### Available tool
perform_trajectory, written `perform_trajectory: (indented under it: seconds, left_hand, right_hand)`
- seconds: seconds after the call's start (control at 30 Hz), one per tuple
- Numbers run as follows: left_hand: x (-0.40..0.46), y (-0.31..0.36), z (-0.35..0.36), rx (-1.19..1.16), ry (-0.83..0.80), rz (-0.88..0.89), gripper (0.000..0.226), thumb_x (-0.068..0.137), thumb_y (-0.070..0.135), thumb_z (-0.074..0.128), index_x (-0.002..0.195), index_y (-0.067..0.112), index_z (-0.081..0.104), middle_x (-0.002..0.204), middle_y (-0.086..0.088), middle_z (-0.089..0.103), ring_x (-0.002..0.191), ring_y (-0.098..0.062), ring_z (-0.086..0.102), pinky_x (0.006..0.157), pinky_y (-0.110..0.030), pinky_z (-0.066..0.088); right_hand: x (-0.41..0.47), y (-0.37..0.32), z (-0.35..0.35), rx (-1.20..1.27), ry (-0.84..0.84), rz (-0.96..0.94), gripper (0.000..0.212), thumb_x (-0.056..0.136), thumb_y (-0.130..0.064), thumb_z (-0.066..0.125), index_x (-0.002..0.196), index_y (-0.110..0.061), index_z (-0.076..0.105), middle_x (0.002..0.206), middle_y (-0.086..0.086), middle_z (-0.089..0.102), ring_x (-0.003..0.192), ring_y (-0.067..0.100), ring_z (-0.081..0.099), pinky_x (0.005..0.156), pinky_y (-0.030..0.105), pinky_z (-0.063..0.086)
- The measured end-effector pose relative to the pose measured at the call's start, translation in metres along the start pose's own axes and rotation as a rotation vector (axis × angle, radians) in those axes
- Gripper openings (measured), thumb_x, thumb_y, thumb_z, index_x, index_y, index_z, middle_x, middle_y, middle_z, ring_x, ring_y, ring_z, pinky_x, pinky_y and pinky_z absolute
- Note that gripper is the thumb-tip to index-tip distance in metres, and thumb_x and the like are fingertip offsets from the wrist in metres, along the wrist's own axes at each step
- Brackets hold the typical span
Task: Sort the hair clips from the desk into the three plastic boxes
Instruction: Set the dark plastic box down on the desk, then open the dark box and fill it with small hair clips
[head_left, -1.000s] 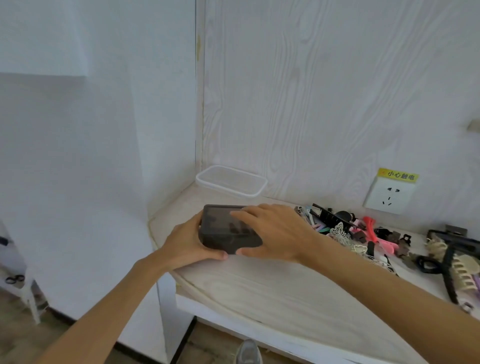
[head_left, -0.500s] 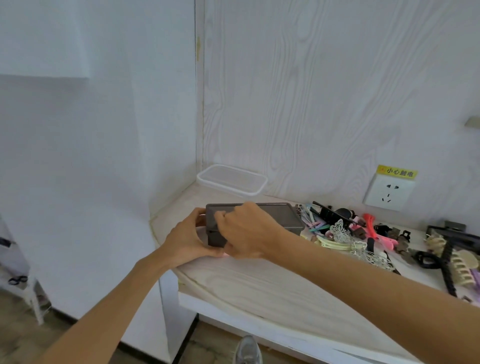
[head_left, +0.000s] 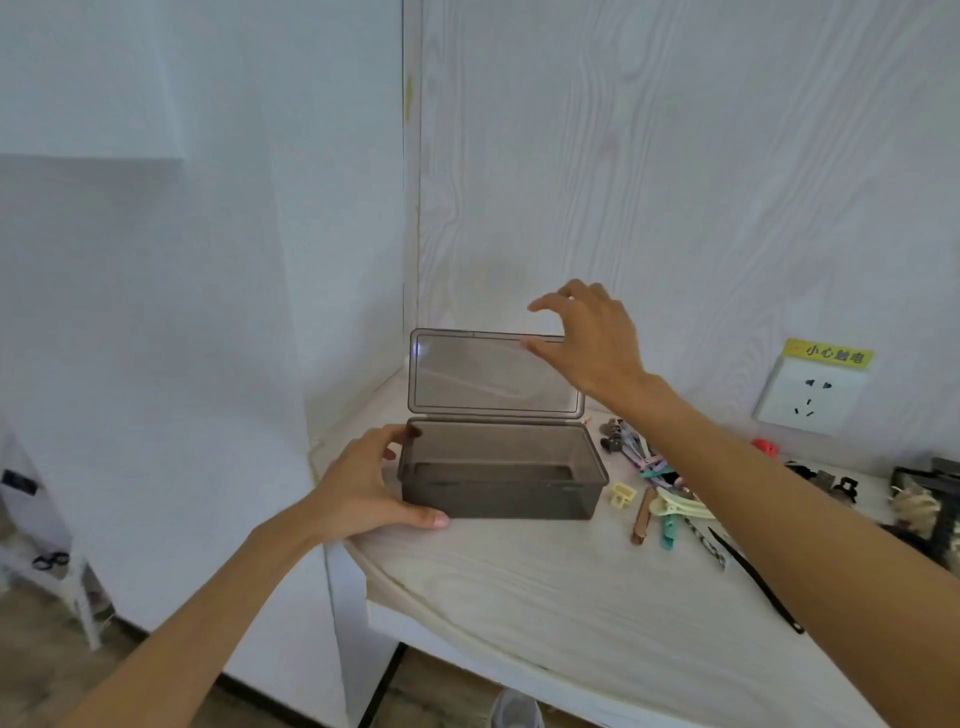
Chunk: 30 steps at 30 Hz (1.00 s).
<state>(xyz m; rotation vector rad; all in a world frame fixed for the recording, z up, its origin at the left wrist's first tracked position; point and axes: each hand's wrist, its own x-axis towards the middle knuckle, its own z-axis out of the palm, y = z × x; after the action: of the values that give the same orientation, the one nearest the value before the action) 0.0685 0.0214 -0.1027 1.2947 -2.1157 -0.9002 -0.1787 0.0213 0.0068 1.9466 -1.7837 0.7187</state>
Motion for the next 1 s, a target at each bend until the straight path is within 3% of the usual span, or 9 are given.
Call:
perform_trajectory:
  seconds: [0.1,0.23,0.3,0.4,0.57,0.7,0.8,0.9,1.0]
  left_hand:
    - [-0.005,-0.002,-0.006,0.023,-0.003,-0.024,0.109,0.026,0.066,0.076,0.124,0.036,0.039,0.121,0.012,0.048,0.111,-0.011,0.048,0.096,-0.031,0.042]
    - [-0.012,0.002,-0.005,-0.014,0.007,-0.035,0.107,0.026,0.064,0.080,0.120,0.032,0.042,0.120,0.011,0.050,0.112,-0.011,0.049,0.099,-0.033,0.042]
    - [-0.017,0.009,-0.004,-0.065,-0.022,-0.009,0.111,0.030,0.062,0.085,0.127,0.035,0.039,0.125,0.015,0.049,0.117,-0.007,0.047,0.106,-0.036,0.039]
    - [-0.030,0.025,0.000,-0.065,0.063,-0.009,0.125,0.036,0.063,0.084,0.136,0.043,0.013,0.142,0.016,0.024,0.133,-0.008,0.025,0.114,-0.028,0.017]
    - [-0.043,0.046,0.020,0.318,0.322,0.169,0.130,0.051,0.087,0.054,0.145,0.031,-0.015,0.156,0.011,-0.014,0.142,-0.007,-0.006,0.114,-0.030,0.004]
    - [-0.038,0.064,0.036,0.655,0.387,0.419,0.085,0.078,0.075,0.034,0.145,0.023,0.027,0.151,0.000,0.026,0.136,-0.018,0.025,0.111,-0.034,0.022]
    - [-0.028,0.099,0.050,0.678,0.382,0.603,0.038,0.090,0.048,0.044,0.118,0.027,0.059,0.119,0.007,0.058,0.109,-0.015,0.051,0.089,-0.027,0.034]
    - [-0.007,0.131,0.072,0.638,0.228,0.616,0.024,0.092,0.031,0.051,0.113,0.030,0.063,0.113,0.011,0.063,0.106,-0.012,0.053,0.089,-0.028,0.035]
    - [0.018,0.152,0.094,0.746,0.085,0.592,0.030,0.094,0.036,0.047,0.122,0.031,0.058,0.121,0.007,0.062,0.113,-0.011,0.050,0.097,-0.029,0.031]
  right_hand:
    - [-0.010,0.011,0.011,0.165,-0.039,0.334,0.042,0.077,-0.030,0.069,0.111,-0.013,0.050,0.114,0.007,0.051,0.097,0.024,0.053,0.071,0.031,0.038]
    - [-0.026,0.019,0.016,0.538,-0.372,0.547,0.035,0.084,-0.025,0.062,0.115,-0.013,0.051,0.101,0.006,0.062,0.092,0.022,0.057,0.084,0.037,0.049]
    - [-0.036,0.019,0.016,0.741,-0.531,0.557,0.041,0.091,-0.020,0.054,0.130,-0.013,0.045,0.105,0.004,0.061,0.099,0.021,0.057,0.093,0.037,0.048]
    - [-0.048,0.030,0.007,0.700,-0.544,0.465,0.050,0.095,-0.019,0.046,0.142,-0.013,0.032,0.132,0.005,0.052,0.115,0.023,0.053,0.103,0.037,0.042]
    - [-0.071,0.068,-0.031,0.449,-0.464,0.367,0.033,0.094,-0.013,0.042,0.124,-0.017,0.054,0.128,0.006,0.056,0.112,0.025,0.057,0.093,0.029,0.041]
    - [-0.110,0.087,-0.046,0.243,-0.567,0.280,0.029,0.092,-0.015,0.048,0.118,-0.021,0.059,0.124,0.003,0.060,0.109,0.021,0.058,0.095,0.034,0.047]
    - [-0.132,0.093,-0.047,0.162,-0.582,0.203,0.031,0.088,-0.017,0.054,0.117,-0.024,0.062,0.123,-0.002,0.061,0.112,0.017,0.057,0.094,0.035,0.047]
    - [-0.143,0.095,-0.043,0.141,-0.575,0.089,0.030,0.092,-0.023,0.051,0.120,-0.028,0.061,0.118,-0.008,0.063,0.098,0.008,0.057,0.086,0.030,0.048]
    - [-0.149,0.100,-0.039,0.013,-0.567,-0.002,0.028,0.094,-0.026,0.046,0.116,-0.033,0.063,0.095,-0.009,0.061,0.090,0.007,0.044,0.082,0.032,0.047]
